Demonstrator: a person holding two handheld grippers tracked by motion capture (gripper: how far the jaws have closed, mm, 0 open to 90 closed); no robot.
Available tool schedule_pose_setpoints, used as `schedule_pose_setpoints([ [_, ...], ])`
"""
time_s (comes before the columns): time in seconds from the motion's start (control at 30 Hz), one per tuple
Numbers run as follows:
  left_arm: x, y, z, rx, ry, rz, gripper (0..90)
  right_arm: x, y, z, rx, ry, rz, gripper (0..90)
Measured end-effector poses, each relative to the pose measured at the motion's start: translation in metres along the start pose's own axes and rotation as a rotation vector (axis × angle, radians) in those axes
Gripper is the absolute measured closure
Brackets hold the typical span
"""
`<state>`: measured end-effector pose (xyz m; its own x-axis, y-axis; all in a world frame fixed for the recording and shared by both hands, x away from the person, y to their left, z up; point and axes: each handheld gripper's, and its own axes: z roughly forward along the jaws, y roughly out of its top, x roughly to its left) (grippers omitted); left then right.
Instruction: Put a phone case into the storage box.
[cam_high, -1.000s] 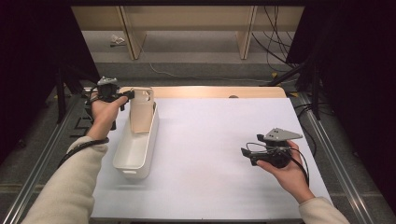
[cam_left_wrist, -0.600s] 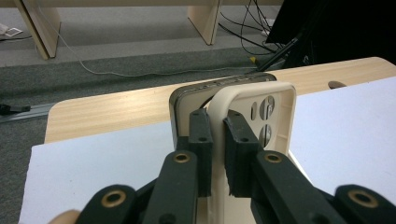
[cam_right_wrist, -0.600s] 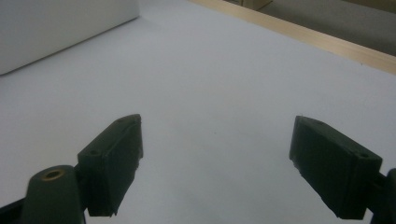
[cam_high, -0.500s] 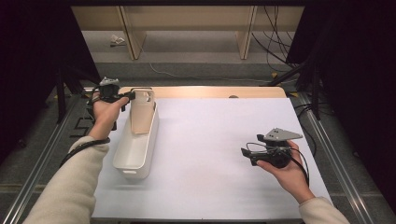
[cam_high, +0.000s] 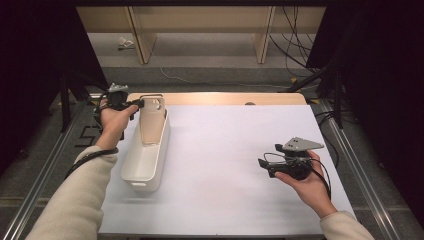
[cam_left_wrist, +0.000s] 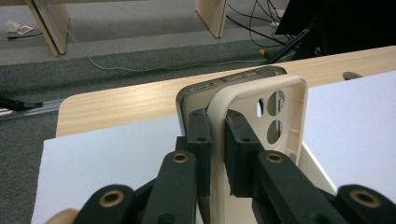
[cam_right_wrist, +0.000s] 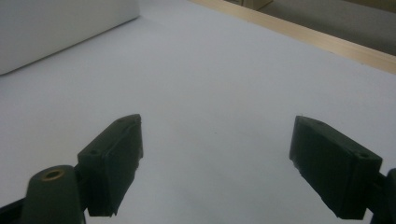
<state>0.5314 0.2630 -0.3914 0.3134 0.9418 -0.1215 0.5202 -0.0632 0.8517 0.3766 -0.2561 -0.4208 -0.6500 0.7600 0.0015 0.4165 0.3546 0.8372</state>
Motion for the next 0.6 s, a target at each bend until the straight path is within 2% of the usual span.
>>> schedule_pose_setpoints([
  [0.6,0.0018,0.0009,0.0002,0.009,0.029,0.019,80.5,0.0001,0.0,0.0001,0.0,0.001,-0.001,18.3],
])
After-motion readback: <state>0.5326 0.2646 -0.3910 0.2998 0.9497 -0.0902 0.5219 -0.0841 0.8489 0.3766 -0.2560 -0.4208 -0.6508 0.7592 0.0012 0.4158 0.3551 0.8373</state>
